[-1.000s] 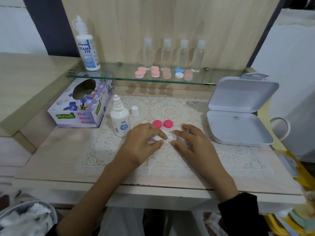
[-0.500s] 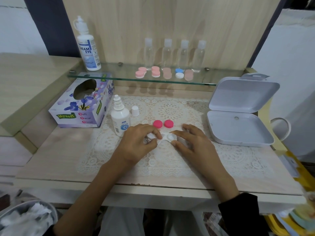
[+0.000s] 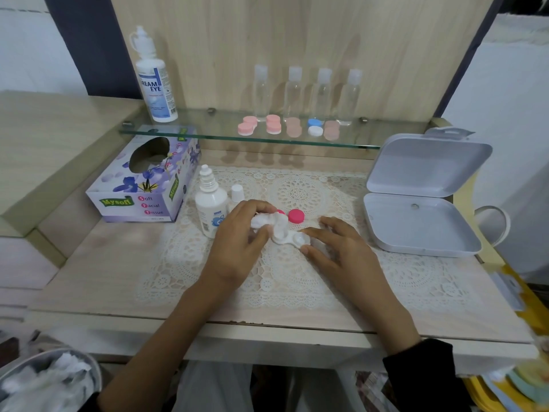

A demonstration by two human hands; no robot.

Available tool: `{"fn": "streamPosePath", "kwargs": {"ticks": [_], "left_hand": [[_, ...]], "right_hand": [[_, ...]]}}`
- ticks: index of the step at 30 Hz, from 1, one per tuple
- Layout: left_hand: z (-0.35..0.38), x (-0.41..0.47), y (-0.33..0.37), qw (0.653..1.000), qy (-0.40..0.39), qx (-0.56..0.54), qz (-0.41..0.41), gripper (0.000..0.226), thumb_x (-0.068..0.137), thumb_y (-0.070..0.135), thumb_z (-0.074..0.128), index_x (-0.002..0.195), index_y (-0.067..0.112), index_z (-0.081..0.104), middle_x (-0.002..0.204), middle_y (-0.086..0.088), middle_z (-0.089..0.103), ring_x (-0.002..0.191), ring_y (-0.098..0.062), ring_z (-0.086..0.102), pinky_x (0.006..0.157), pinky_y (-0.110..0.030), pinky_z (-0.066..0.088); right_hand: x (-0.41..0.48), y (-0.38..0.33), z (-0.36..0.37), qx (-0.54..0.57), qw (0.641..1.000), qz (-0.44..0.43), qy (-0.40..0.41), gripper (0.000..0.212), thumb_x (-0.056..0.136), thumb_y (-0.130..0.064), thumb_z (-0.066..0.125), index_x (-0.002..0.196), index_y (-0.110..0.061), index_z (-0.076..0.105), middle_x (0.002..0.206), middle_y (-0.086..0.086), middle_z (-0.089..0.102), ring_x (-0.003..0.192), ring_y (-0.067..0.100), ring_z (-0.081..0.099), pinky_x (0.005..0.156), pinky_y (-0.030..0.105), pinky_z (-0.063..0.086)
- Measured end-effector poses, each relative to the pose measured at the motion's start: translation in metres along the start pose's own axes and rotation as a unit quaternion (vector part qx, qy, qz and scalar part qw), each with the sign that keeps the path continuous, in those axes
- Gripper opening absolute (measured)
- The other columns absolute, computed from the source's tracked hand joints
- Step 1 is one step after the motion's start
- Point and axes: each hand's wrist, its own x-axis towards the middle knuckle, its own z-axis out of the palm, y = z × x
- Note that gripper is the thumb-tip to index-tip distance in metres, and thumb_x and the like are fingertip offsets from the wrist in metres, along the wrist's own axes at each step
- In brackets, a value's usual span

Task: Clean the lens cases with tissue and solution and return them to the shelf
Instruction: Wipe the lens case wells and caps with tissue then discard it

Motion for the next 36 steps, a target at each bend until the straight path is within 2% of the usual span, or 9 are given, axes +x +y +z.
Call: {"fn": "streamPosePath", "kwargs": {"ticks": [5,10,15,20,23,28,30,33,36], "left_hand": [[0.002,0.005,0.006,1.0,-0.021,0.004,-0.015,0.022,0.089,0.007,0.059,0.11,0.016,0.059,0.106,0.01,0.062,0.099,-0.001,0.057,0.08,-0.01,0.043],[0.004,0.012,0.008,0.992,-0.063,0.109,0.006,0.009,0.084,0.014,0.068,0.092,0.016,0.071,0.098,0.005,0.067,0.091,-0.009,0.061,0.081,-0.032,0.049],[0.001,0.014,0.012,0.978,-0.104,0.17,0.061,0.014,0.081,0.019,0.071,0.094,0.013,0.073,0.103,0.008,0.062,0.096,-0.008,0.058,0.08,-0.022,0.043],[-0.004,0.009,0.021,0.965,-0.122,0.215,0.086,0.018,0.084,0.017,0.067,0.102,0.02,0.065,0.096,0.01,0.061,0.094,-0.014,0.055,0.075,-0.034,0.047],[-0.003,0.006,0.027,0.956,-0.116,0.262,0.056,0.022,0.089,0.026,0.06,0.109,0.028,0.051,0.097,0.012,0.054,0.087,-0.01,0.054,0.068,-0.027,0.041],[0.002,0.009,0.031,0.942,-0.128,0.309,0.037,0.027,0.09,0.026,0.056,0.113,0.029,0.041,0.102,0.005,0.054,0.082,-0.013,0.058,0.064,-0.027,0.042],[0.003,0.01,0.03,0.943,-0.133,0.304,0.032,0.025,0.09,0.023,0.057,0.108,0.028,0.041,0.098,0.005,0.051,0.077,-0.011,0.053,0.061,-0.026,0.036],[0.004,0.011,0.023,0.967,-0.134,0.218,-0.002,0.027,0.086,0.018,0.064,0.094,0.029,0.041,0.098,0.007,0.057,0.082,-0.009,0.052,0.068,-0.028,0.041],[0.005,0.01,0.015,0.989,-0.101,0.091,-0.054,0.025,0.083,0.012,0.069,0.086,0.024,0.047,0.087,0.016,0.061,0.076,0.001,0.054,0.066,-0.016,0.039]], "right_hand": [[0.0,0.0,0.0,-0.003,1.0,-0.001,-0.002,0.033,0.092,-0.046,0.057,0.124,-0.04,0.062,0.145,-0.006,0.045,0.135,0.007,0.037,0.097,0.026,0.035],[0.001,0.001,0.0,-0.003,1.0,-0.003,0.0,0.034,0.091,-0.046,0.058,0.124,-0.038,0.062,0.145,-0.004,0.046,0.135,0.01,0.038,0.101,0.029,0.037],[0.001,0.001,0.001,-0.002,1.0,-0.002,0.003,0.034,0.092,-0.047,0.058,0.124,-0.039,0.062,0.145,-0.006,0.046,0.134,0.009,0.038,0.1,0.031,0.039],[0.0,0.0,0.0,0.0,1.0,-0.004,0.001,0.033,0.092,-0.045,0.058,0.124,-0.037,0.062,0.145,-0.004,0.046,0.134,0.01,0.038,0.098,0.027,0.036],[0.0,0.0,0.001,-0.003,1.0,-0.002,0.002,0.034,0.092,-0.045,0.057,0.125,-0.037,0.062,0.146,-0.005,0.044,0.136,0.009,0.037,0.099,0.027,0.035],[0.0,0.002,0.002,-0.01,1.0,-0.003,0.0,0.034,0.093,-0.048,0.055,0.126,-0.04,0.061,0.147,-0.006,0.043,0.137,0.009,0.036,0.102,0.03,0.037],[0.0,0.002,0.002,-0.008,1.0,-0.003,0.0,0.034,0.093,-0.049,0.054,0.125,-0.04,0.06,0.147,-0.006,0.043,0.136,0.009,0.036,0.101,0.03,0.037],[0.0,0.001,0.001,-0.007,1.0,-0.004,0.001,0.034,0.093,-0.049,0.054,0.125,-0.04,0.061,0.147,-0.005,0.044,0.137,0.01,0.036,0.102,0.031,0.037],[0.0,-0.001,0.0,-0.004,1.0,-0.005,0.002,0.033,0.093,-0.047,0.056,0.124,-0.039,0.061,0.146,-0.004,0.045,0.136,0.011,0.037,0.101,0.03,0.036]]}}
